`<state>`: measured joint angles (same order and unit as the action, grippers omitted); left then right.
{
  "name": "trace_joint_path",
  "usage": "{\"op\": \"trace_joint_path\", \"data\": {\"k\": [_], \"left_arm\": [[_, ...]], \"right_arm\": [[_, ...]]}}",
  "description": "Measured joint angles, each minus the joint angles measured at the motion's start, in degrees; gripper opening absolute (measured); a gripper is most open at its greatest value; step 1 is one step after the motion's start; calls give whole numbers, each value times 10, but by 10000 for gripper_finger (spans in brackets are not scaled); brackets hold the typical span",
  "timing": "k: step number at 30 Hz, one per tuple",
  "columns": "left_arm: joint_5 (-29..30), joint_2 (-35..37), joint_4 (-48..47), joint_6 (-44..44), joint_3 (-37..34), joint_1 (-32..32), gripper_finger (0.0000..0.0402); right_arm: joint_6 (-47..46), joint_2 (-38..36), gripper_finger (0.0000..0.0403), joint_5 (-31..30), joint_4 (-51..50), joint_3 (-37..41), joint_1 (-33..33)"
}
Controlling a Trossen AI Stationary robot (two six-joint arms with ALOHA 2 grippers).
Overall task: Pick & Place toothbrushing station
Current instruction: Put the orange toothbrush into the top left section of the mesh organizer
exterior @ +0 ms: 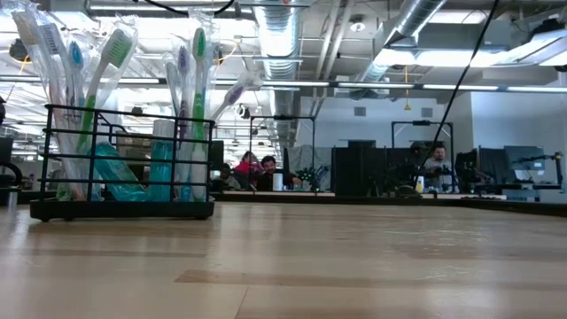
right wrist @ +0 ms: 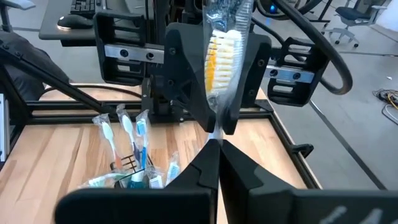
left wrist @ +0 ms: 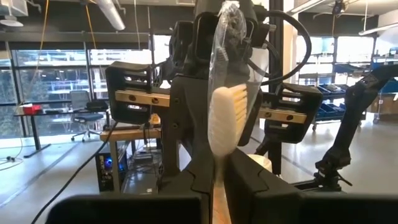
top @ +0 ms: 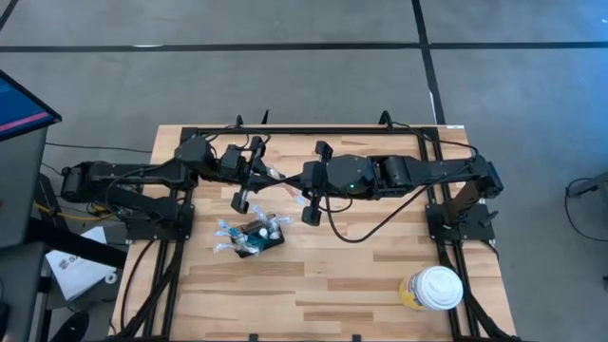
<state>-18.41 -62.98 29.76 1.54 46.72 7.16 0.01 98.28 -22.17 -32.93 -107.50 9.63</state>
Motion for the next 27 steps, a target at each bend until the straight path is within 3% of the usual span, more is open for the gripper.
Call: {"op": "trace_joint_path", "data": {"k": [7,18,27], "left_arm": [[0,5,-14,2,0,0,7],[-1,40,-78,-1,0,0,7],[19,100,-187,-13,0,0,6]], "right_arm": [[0,0,15,-1,1,0,0],[6,0,131,-2,-38,0,-4],[11,-6,203,-2,-113,0,-34]]}}
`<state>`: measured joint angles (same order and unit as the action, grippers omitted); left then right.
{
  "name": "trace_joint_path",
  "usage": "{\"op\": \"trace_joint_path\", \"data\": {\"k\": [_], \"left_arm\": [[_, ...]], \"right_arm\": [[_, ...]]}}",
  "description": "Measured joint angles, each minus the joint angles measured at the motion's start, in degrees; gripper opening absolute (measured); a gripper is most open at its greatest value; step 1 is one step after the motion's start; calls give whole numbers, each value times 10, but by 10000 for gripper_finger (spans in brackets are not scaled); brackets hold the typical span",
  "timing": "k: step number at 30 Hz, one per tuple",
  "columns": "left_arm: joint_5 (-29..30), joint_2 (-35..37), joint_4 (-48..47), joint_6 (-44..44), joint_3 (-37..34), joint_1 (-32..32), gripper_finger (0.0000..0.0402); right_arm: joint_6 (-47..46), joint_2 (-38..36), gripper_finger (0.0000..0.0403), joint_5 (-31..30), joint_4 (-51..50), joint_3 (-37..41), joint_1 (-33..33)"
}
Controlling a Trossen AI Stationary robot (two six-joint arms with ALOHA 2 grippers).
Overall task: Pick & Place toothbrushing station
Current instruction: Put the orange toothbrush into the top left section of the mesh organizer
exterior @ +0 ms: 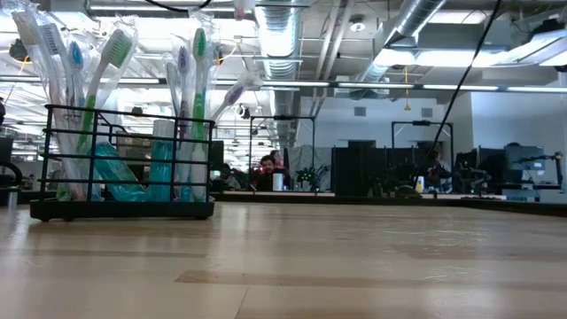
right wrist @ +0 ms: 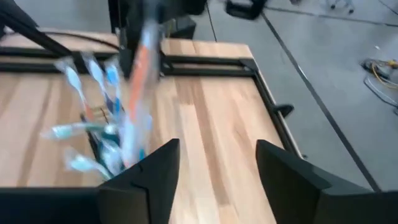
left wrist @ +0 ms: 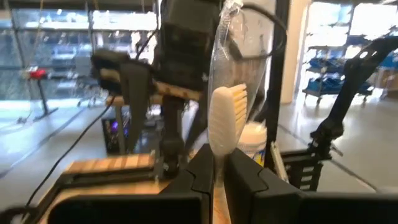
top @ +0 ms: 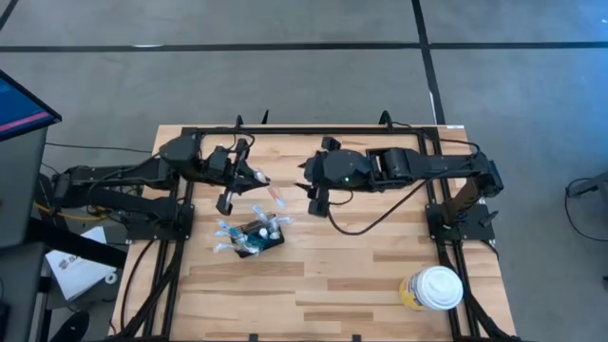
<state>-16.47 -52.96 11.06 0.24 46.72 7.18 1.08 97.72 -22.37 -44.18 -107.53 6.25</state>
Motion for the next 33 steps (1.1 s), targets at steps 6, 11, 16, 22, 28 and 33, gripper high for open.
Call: {"op": "trace_joint_path", "data": {"k": [6,11,16,22,28,33], "left_arm": [[25,26,-49,1,0,0,6],[56,32,-69,16,0,0,6],[58,31,-73,22,0,0,6],[60,31,-73,33,0,0,6],[60,34,-75,32,0,0,6],[60,34,-83,36,0,0,6]], "right_arm": [[29,-7,219,4,-40,0,-43],[35,-25,216,108,-85,-1,-88],[51,-32,210,195,-98,0,-126],[66,-37,205,245,-81,38,-156],[40,-113,204,288,86,241,-173],[-7,-197,205,294,279,440,-160]]}}
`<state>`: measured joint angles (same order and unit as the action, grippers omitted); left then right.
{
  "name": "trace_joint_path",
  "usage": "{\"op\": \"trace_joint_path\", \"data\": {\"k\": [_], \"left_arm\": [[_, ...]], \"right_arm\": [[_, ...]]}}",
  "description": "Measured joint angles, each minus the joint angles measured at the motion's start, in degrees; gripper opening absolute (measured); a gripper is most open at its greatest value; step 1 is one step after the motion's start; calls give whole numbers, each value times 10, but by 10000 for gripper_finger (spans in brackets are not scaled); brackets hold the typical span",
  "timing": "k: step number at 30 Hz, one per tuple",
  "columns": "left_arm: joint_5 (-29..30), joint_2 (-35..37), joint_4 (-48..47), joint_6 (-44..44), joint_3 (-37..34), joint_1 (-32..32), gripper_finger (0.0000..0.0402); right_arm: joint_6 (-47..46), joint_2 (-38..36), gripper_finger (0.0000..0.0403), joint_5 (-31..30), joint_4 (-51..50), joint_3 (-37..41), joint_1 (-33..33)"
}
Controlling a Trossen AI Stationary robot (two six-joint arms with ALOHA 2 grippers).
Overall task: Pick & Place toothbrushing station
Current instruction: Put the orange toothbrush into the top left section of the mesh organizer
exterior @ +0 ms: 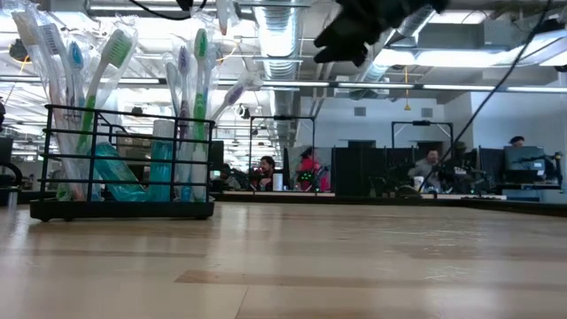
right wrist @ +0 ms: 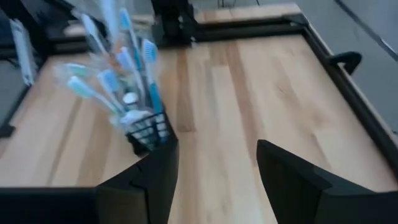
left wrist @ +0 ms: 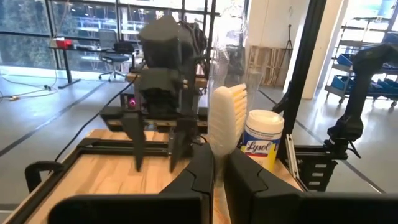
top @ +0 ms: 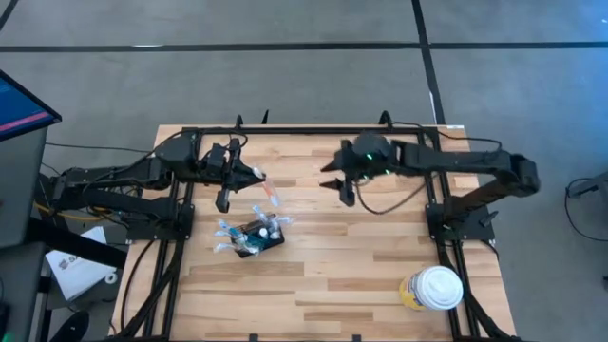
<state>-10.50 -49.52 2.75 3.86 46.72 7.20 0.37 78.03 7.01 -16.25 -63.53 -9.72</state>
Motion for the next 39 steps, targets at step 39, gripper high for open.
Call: {"op": "trace_joint_path", "data": {"k": [39], "left_arm": [[-1,66,-123,-2,0,0,7]], "right_arm": [[-50,-93,200,-12,467,370,44]]}}
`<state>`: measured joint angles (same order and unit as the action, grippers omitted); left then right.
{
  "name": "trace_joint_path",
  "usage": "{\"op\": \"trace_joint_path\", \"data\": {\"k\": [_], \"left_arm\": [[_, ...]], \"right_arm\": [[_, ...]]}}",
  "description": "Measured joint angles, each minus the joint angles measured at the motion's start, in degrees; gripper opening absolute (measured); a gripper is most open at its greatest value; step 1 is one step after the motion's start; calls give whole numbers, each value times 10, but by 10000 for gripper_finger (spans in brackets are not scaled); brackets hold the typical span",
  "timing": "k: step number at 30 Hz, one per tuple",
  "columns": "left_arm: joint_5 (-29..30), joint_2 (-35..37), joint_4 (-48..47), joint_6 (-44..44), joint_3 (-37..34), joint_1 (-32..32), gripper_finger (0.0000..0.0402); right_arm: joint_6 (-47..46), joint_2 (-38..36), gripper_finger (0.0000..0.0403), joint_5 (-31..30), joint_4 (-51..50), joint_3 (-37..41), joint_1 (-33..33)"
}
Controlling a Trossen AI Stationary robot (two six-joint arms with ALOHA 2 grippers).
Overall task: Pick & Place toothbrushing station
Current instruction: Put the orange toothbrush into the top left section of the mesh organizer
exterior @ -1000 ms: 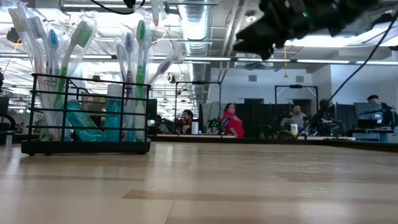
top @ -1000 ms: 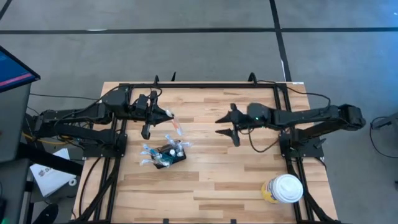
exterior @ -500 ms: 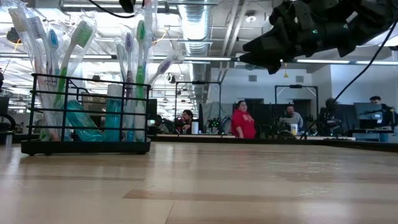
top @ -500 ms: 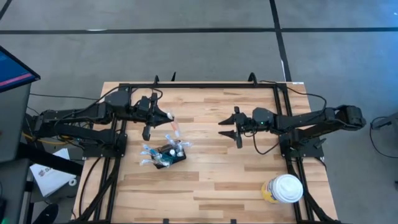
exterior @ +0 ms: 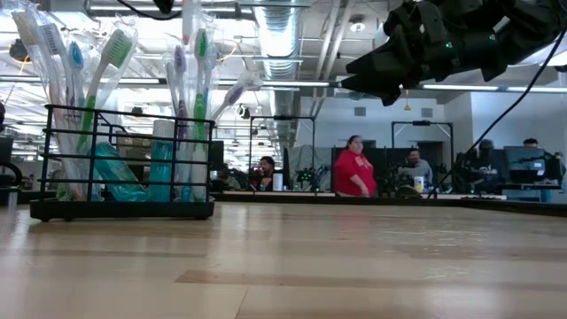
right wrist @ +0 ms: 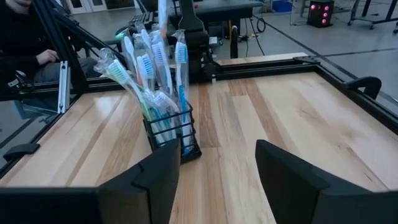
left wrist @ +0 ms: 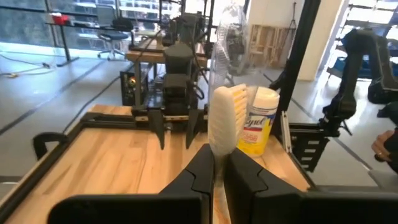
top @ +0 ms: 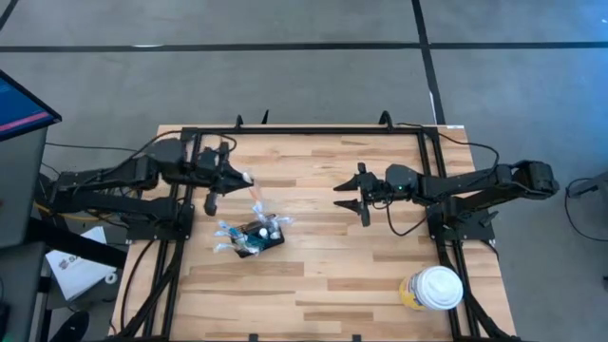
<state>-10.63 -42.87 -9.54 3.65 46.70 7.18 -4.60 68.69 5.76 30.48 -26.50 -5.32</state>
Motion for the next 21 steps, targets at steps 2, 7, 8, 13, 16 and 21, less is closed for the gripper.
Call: {"op": "trace_joint_path", "data": {"k": [2,7,8,13,16,21], "left_arm": [[11,22,-21,-2,0,0,7],[15,62,-35,3,0,0,7],[15,67,-41,4,0,0,7],[16,77,-84,24,0,0,7],[16,76,-106,30,0,0,7],[14,84,-129,32,0,0,7]], "right_arm": [[0,0,200,0,0,0,0],[0,0,196,0,0,0,0],[0,0,195,0,0,0,0],[0,0,194,0,0,0,0],[0,0,196,0,0,0,0],[0,0,199,0,0,0,1]]}}
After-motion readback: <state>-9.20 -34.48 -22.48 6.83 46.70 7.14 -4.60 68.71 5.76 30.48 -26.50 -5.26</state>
